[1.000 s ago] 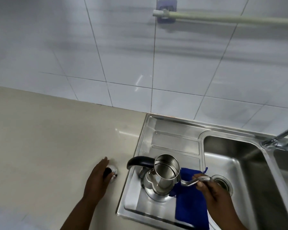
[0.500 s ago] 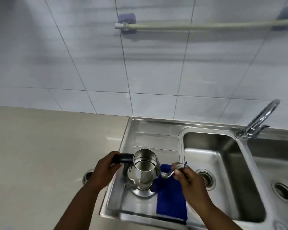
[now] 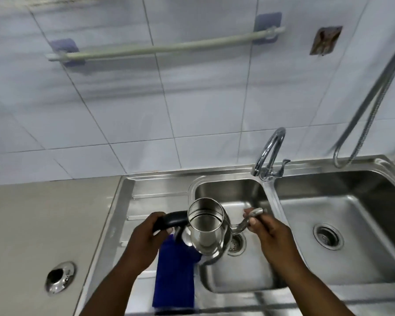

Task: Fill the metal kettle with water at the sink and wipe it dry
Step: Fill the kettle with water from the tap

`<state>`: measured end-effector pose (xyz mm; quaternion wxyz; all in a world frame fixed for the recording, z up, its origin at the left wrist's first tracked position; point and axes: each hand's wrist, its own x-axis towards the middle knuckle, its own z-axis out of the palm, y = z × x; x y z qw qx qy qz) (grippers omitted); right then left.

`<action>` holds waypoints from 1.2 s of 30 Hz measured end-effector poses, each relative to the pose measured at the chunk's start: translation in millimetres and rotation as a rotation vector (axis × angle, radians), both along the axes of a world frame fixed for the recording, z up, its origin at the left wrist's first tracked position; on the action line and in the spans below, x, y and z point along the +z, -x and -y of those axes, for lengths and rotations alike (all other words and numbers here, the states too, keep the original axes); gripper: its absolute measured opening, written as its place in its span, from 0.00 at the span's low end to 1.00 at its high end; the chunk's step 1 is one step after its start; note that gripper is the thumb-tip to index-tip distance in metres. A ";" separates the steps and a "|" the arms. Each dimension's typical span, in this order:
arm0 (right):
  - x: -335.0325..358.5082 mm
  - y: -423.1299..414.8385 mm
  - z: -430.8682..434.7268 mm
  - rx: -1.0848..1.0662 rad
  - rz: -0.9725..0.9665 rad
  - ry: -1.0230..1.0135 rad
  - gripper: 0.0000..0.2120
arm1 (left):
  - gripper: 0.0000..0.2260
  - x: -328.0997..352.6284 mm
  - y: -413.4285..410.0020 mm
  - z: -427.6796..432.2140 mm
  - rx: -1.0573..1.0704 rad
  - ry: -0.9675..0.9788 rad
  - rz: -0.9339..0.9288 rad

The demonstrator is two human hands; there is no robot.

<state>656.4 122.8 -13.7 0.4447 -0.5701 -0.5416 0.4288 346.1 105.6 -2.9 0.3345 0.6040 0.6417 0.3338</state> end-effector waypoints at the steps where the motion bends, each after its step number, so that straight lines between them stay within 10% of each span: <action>1: -0.6 -13.5 -3.0 -0.017 0.023 0.000 0.09 | 0.12 -3.3 -14.9 -6.5 -0.004 0.013 0.015; 17: -35.4 -134.1 -120.1 -0.205 -0.143 0.161 0.15 | 0.09 -44.7 -125.8 -93.8 0.010 0.114 0.057; 27: -15.9 -137.3 -226.3 0.015 0.413 0.171 0.20 | 0.07 -55.3 -127.6 -113.5 0.069 0.094 0.040; 36: -51.5 -139.5 -162.4 -0.150 0.208 0.011 0.14 | 0.07 -59.1 -125.1 -117.5 0.076 0.107 0.060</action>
